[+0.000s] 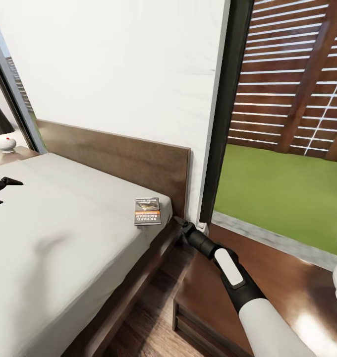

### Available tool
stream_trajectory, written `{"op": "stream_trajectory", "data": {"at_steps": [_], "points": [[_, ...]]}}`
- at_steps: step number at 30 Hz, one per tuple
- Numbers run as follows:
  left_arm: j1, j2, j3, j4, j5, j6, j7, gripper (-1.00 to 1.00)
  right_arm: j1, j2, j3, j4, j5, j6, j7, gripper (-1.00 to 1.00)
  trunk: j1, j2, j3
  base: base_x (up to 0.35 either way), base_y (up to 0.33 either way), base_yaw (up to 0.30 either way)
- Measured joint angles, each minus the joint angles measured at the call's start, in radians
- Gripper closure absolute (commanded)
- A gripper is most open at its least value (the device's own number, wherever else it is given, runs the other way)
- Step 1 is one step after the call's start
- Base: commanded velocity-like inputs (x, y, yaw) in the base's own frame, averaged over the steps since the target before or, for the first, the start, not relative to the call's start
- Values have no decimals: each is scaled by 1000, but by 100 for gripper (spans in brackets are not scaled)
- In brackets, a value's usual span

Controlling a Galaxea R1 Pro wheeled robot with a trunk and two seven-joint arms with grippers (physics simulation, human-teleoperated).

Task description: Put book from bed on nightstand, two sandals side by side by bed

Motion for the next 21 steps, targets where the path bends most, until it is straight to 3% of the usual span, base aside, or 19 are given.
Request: {"op": "stream_trajectory", "data": {"at_steps": [10, 21], "points": [[0, 0, 0, 0, 0, 0, 0, -100, 0, -5, 0, 2, 2, -5, -8, -100, 0, 0, 0, 0, 0, 0], [0, 1, -1, 2, -1, 0, 1, -100, 0, -6, 0, 3, -4, -7, -83, -100, 0, 0, 0, 0, 0, 0]]}}
